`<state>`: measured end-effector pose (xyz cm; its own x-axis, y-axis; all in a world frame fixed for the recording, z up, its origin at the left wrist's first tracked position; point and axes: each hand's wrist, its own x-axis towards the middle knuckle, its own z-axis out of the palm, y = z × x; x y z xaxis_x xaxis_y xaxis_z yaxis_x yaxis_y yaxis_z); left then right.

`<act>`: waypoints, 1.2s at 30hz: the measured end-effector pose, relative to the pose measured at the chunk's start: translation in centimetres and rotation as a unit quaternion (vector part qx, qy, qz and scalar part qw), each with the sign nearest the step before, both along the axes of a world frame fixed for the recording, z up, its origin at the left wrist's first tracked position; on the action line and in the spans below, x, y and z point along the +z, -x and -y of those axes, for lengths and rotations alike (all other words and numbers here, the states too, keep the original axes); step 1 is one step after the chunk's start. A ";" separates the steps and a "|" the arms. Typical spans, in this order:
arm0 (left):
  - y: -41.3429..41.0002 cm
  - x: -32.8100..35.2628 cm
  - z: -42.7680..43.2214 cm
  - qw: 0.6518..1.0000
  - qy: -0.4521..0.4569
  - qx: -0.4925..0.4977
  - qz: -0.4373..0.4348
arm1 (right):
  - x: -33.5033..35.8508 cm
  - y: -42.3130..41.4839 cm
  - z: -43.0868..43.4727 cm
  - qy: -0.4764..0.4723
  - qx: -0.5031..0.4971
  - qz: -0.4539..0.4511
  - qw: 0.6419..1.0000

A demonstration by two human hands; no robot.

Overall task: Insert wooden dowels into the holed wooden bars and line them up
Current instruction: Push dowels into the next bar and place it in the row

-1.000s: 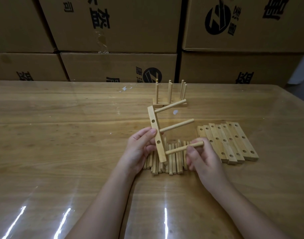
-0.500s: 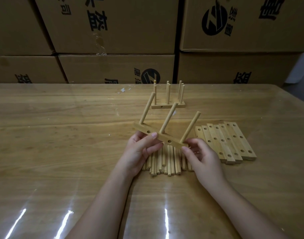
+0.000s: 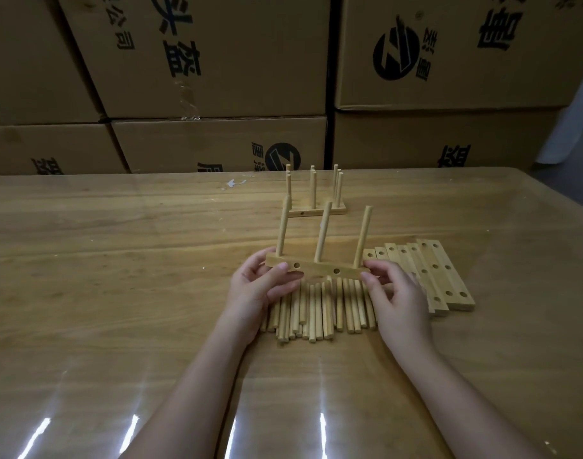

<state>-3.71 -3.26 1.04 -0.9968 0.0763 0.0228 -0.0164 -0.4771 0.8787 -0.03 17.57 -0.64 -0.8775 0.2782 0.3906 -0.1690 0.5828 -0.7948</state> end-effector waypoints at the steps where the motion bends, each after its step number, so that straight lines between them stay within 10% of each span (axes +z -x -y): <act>1: -0.2 0.0 0.0 0.999 0.029 0.012 -0.007 | 0.0 0.0 0.0 -0.009 -0.004 -0.005 1.000; 8: -1.0 0.1 0.1 0.906 0.399 0.096 -0.107 | 0.1 0.1 -0.3 -0.005 -0.040 0.016 0.999; 36: 10.4 -0.1 0.6 0.838 0.535 0.101 -0.027 | 0.8 0.1 0.3 -0.066 -0.035 0.018 0.997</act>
